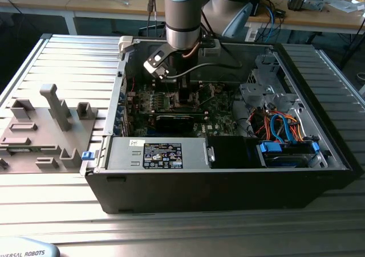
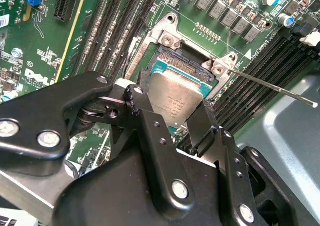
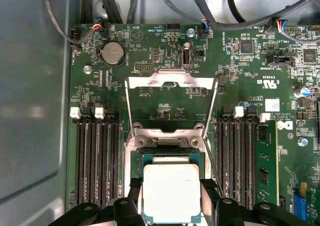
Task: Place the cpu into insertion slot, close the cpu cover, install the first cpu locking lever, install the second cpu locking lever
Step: 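Place the cpu into insertion slot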
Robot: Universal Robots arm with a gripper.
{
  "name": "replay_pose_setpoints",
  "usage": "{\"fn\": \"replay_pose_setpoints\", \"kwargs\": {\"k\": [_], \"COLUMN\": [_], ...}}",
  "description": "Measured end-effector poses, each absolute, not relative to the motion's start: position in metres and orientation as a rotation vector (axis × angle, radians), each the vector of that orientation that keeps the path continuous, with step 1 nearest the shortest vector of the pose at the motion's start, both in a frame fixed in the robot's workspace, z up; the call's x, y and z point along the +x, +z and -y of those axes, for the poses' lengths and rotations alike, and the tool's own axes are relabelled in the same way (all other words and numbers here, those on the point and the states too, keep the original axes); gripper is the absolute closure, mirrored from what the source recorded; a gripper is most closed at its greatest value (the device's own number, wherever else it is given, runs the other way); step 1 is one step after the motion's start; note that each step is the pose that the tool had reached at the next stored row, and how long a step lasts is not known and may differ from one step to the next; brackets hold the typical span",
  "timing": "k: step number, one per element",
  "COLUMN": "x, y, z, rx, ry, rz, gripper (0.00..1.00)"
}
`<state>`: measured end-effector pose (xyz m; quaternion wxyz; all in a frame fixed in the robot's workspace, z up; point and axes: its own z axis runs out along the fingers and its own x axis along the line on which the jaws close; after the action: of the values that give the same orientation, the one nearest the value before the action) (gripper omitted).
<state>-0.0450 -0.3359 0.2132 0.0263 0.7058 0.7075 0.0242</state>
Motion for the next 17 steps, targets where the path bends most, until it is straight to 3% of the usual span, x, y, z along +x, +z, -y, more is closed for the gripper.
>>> {"fn": "replay_pose_setpoints", "kwargs": {"k": [17], "x": [-0.045], "y": [0.2079], "z": [0.3359], "rx": [2.181], "ry": [0.074], "rz": [-2.186], "gripper": [0.46]}}
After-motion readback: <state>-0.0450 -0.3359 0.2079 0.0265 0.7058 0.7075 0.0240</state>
